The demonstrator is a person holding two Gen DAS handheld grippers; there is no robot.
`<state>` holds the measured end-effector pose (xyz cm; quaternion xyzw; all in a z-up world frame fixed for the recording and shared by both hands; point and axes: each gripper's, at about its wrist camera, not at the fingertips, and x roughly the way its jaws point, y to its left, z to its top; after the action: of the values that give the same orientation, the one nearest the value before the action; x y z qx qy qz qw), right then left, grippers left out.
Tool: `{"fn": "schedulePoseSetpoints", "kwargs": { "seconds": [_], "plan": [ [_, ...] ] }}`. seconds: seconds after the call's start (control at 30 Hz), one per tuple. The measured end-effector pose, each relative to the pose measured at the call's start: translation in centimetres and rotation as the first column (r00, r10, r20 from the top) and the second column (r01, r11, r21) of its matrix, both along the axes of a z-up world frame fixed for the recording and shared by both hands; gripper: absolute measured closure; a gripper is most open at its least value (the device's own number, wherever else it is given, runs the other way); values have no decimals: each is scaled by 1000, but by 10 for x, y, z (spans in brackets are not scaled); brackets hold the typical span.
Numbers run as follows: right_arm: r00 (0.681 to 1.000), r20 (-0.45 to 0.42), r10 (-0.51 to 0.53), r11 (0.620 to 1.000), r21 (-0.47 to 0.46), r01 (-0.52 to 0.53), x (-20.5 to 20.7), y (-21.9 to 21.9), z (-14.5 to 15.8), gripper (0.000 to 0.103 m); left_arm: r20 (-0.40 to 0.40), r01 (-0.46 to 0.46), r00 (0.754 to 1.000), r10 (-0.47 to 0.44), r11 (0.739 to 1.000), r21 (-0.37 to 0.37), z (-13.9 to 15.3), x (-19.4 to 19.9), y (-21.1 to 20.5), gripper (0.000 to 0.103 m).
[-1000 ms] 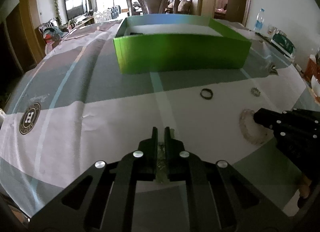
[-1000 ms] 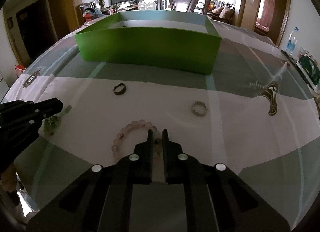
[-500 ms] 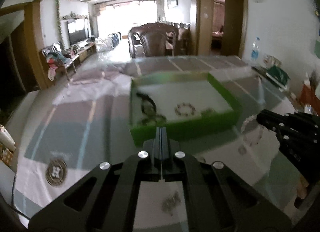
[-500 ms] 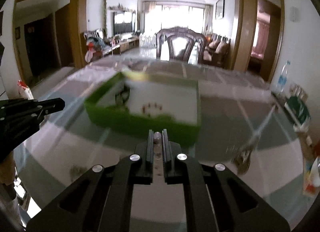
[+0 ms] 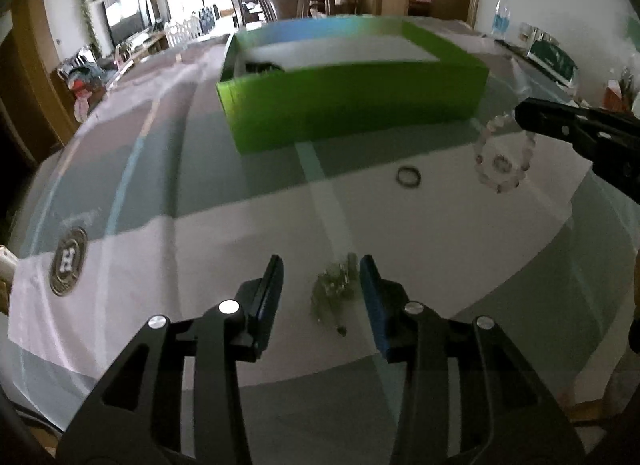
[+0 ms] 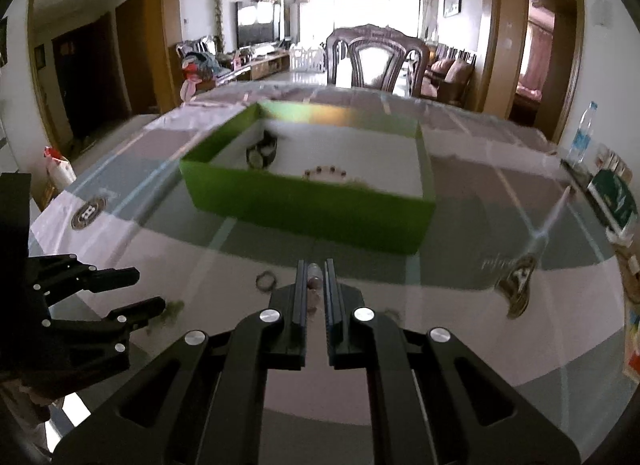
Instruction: Organize jewelry
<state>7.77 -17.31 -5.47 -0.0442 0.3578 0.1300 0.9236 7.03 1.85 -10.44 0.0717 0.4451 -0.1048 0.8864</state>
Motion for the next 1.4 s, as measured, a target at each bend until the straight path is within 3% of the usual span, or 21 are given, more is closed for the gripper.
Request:
{"fn": "schedulePoseSetpoints", "kwargs": {
  "seconds": [0.03,0.07,0.23,0.3,0.57,0.73,0.83,0.97,1.0,1.07,1.1,1.13,1.3,1.4],
  "plan": [
    [1000,-8,0,1000,3,0,0,1,-3,95,-10,-1,1000,1,1000,1,-3,1,-1,80],
    [1000,-14,1,1000,5,-1,1,1,-6,95,-26,3,1000,-3,1000,-6,-6,3,0,85],
    [999,-32,-10,1000,18,10,3,-1,-13,95,-3,-1,1000,1,1000,-10,-3,3,0,91],
    [1000,-28,-13,1000,19,14,4,-2,-11,95,32,-7,999,8,1000,-23,12,4,3,98],
    [999,47,-24,999,28,22,23,-5,29,95,189,-22,982,29,999,-41,90,26,2,98],
    [993,111,-30,999,47,25,65,1,63,95,262,-17,964,32,998,-60,134,80,-15,97],
    [992,110,-54,998,51,49,100,7,65,95,226,-53,972,67,996,-69,126,124,-21,97],
    [995,60,-79,997,29,77,147,12,42,95,193,-107,974,116,993,-54,98,160,-26,97],
    [995,51,-85,996,21,84,153,14,38,95,185,-116,975,127,991,-65,91,166,-25,95],
    [996,14,-93,996,-10,93,164,15,26,90,163,-141,974,154,986,-90,81,171,-22,79],
    [996,2,-92,996,-12,92,165,13,23,79,151,-145,976,159,984,-103,79,171,-21,67],
    [996,-4,-92,996,-3,92,160,8,21,68,148,-137,977,152,985,-109,78,167,-21,63],
    [995,10,-98,995,20,98,104,-30,25,66,141,-49,988,63,994,-100,73,117,-24,63],
    [992,-44,-117,992,42,119,72,-58,14,66,110,25,994,-18,998,-58,56,84,-43,62]
  ]
}}
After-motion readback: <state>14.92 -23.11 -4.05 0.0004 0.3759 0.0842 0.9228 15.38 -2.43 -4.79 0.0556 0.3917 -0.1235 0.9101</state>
